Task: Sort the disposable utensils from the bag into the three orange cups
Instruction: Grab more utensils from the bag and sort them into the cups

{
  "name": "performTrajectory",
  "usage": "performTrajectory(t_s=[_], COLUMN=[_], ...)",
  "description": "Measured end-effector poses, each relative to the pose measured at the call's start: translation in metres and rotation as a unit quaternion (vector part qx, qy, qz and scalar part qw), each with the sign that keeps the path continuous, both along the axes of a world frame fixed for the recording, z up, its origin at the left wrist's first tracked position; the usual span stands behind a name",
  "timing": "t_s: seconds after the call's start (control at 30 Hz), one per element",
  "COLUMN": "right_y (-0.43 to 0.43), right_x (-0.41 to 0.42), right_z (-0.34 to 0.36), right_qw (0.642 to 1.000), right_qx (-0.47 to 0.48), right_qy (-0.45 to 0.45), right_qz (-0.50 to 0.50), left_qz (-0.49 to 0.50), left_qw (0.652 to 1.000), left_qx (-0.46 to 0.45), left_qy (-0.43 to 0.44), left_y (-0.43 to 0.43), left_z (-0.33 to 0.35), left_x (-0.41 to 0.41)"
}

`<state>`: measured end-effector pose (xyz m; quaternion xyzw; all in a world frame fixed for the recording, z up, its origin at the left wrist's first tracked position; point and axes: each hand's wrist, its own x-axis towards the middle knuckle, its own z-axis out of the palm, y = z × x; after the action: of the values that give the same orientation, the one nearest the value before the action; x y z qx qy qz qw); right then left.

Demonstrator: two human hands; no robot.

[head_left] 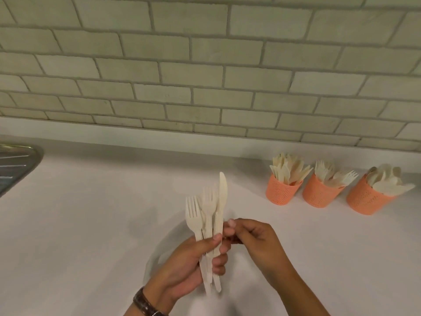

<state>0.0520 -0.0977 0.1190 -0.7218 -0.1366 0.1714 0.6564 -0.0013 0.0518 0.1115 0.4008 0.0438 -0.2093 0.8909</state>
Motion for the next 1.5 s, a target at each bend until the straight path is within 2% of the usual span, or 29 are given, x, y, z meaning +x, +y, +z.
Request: performTrajectory(t_s=[0.1, 0.2, 0.37, 0.53, 0.63, 0.77, 0.93, 1.1, 1.2, 1.27, 1.33, 1.37, 1.43, 1.5], right_y=[-0.011, -0.026, -0.061, -0.103, -0.132, -0.178, -0.2, -0.171, -0.154, -0.149, -0.147, -0.147, -0.152, -0.162], right_x=[0.001, 0.004, 0.011, 0.022, 0.035, 0.076, 0.143, 0.197, 0.218, 0.223, 0.223, 0.222, 0.217, 0.203], right_z=[0.002, 0.005, 0.006, -0.001, -0.004, -0.003, -0.002, -0.01, -0.034, -0.049, -0.052, -0.05, -0.042, -0.034], right_qw=[0.998, 0.991, 0.979, 0.963, 0.954, 0.948, 0.962, 0.962, 0.957, 0.958, 0.962, 0.962, 0.955, 0.96], right_qx=[0.032, 0.054, 0.041, 0.031, 0.062, 0.039, -0.024, -0.06, -0.146, -0.187, -0.182, -0.177, -0.168, -0.126], right_qy=[0.022, 0.039, 0.043, 0.062, 0.079, 0.022, -0.068, -0.172, -0.2, -0.18, -0.157, -0.161, -0.194, -0.197], right_qz=[-0.055, -0.119, -0.197, -0.261, -0.284, -0.316, -0.262, -0.202, -0.151, -0.124, -0.126, -0.133, -0.148, -0.156], left_qz=[-0.046, -0.08, -0.089, -0.066, -0.03, 0.042, 0.008, 0.028, 0.062, 0.101, 0.146, 0.171, 0.212, 0.234], left_qw=[0.998, 0.987, 0.967, 0.974, 0.978, 0.973, 0.998, 0.997, 0.998, 0.991, 0.954, 0.915, 0.8, 0.681], left_qx=[0.045, 0.134, 0.231, 0.214, 0.207, 0.224, 0.028, -0.061, -0.024, 0.079, 0.26, 0.365, 0.56, 0.69], left_qy=[-0.014, -0.03, -0.064, -0.037, -0.006, 0.017, 0.047, 0.023, 0.02, 0.029, 0.03, 0.019, -0.033, -0.074], left_y=[-0.005, -0.019, -0.06, -0.095, -0.108, -0.123, -0.151, -0.182, -0.194, -0.199, -0.201, -0.202, -0.202, -0.204], left_z=[-0.001, -0.001, 0.003, -0.007, -0.02, -0.039, -0.04, -0.036, -0.027, -0.017, -0.01, -0.009, -0.008, -0.011], left_x=[0.011, 0.024, 0.047, 0.066, 0.078, 0.091, 0.089, 0.081, 0.074, 0.073, 0.074, 0.075, 0.079, 0.082])
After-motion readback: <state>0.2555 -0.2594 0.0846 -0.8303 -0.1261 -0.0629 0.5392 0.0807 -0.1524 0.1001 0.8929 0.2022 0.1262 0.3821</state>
